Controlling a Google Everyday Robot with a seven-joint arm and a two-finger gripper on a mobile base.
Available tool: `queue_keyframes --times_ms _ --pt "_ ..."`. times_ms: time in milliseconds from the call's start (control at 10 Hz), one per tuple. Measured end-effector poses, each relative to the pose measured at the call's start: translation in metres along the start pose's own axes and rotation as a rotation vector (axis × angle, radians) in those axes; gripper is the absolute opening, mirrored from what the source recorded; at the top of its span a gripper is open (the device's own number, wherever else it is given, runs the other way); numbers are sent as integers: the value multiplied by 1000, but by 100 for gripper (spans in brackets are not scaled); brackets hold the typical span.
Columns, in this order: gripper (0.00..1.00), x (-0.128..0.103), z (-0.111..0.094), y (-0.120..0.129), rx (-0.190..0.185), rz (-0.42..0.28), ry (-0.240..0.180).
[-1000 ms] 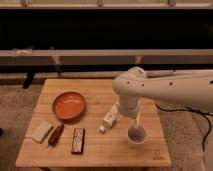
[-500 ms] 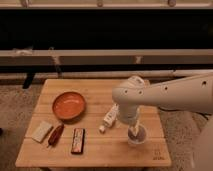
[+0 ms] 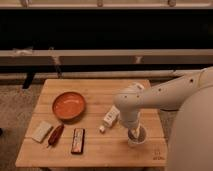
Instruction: Pick up the ceramic cup
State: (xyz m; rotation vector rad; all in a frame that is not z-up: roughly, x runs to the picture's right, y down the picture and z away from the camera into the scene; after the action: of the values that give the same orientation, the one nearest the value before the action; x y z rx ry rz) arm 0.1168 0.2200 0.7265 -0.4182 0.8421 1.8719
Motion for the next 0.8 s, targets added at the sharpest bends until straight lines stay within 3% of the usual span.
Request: queue_keyframes --times_ms 200,300,500,600,800 --pt "38 -4 3 1 4 -16 -1" --pt "24 -7 0 0 5 -25 -9" --pt "8 -11 -10 -2 -7 -26 -25" --pt "2 -13 -20 -3 -17 -29 -35" --pt "0 -18 -49 0 -44 -47 -57"
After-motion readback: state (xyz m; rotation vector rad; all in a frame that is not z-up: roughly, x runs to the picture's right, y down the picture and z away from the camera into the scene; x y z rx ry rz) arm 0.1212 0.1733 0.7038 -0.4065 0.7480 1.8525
